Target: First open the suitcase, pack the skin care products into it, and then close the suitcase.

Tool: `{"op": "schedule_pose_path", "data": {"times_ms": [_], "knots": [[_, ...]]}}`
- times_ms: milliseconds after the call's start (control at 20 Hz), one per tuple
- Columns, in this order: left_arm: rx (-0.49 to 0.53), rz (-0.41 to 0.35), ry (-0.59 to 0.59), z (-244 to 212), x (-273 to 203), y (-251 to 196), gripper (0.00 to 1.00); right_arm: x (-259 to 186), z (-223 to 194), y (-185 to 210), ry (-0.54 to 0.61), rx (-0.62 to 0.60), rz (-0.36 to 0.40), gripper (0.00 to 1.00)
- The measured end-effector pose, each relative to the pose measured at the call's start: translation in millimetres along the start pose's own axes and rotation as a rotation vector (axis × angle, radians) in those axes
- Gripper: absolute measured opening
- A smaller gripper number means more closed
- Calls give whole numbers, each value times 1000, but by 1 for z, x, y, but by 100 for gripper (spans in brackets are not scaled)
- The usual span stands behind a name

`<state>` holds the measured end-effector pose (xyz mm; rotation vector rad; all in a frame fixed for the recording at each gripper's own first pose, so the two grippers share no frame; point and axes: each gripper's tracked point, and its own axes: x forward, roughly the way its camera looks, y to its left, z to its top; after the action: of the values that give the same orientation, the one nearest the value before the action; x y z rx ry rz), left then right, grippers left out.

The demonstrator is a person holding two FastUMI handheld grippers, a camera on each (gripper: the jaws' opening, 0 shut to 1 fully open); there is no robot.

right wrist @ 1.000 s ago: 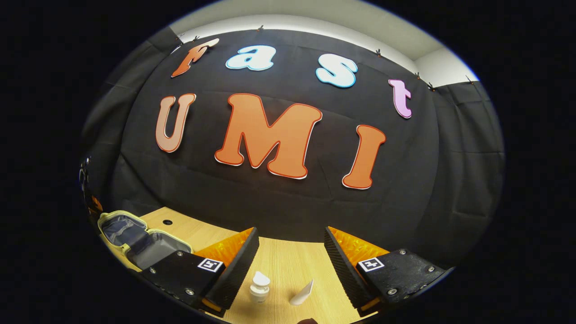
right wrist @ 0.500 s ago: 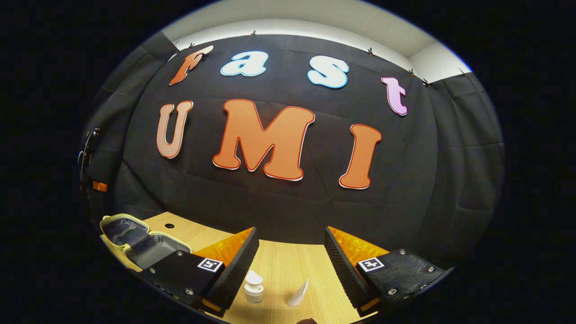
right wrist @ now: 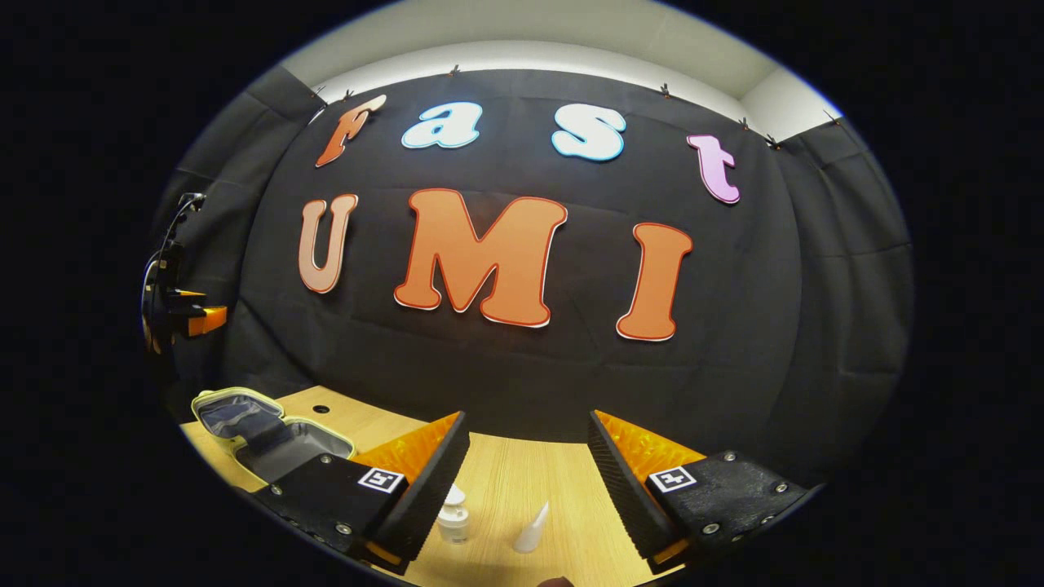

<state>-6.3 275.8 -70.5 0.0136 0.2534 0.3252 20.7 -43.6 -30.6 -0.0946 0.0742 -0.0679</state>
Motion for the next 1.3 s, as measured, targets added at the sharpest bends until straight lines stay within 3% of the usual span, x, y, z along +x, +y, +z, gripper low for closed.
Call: {"op": "schedule_pose_path", "data": {"times_ms": [150, 500, 650, 900, 1300], "knots": [[-30, -54, -39, 19, -21, -53, 95, -6, -6, -11, 0, 3, 16, 94], [-83, -76, -170, 73, -82, -128, 94, -19, -15, -29, -3, -1, 66, 94], [-93, -144, -226, 97, -103, -170, 94, -21, -28, -31, 24, 18, 84, 94], [-44, -280, -181, 65, -100, -247, 97, -21, -41, -39, 55, 11, 70, 94], [56, -502, 38, -48, -90, -344, 98, -23, -48, -51, 70, 10, 38, 93]]}}
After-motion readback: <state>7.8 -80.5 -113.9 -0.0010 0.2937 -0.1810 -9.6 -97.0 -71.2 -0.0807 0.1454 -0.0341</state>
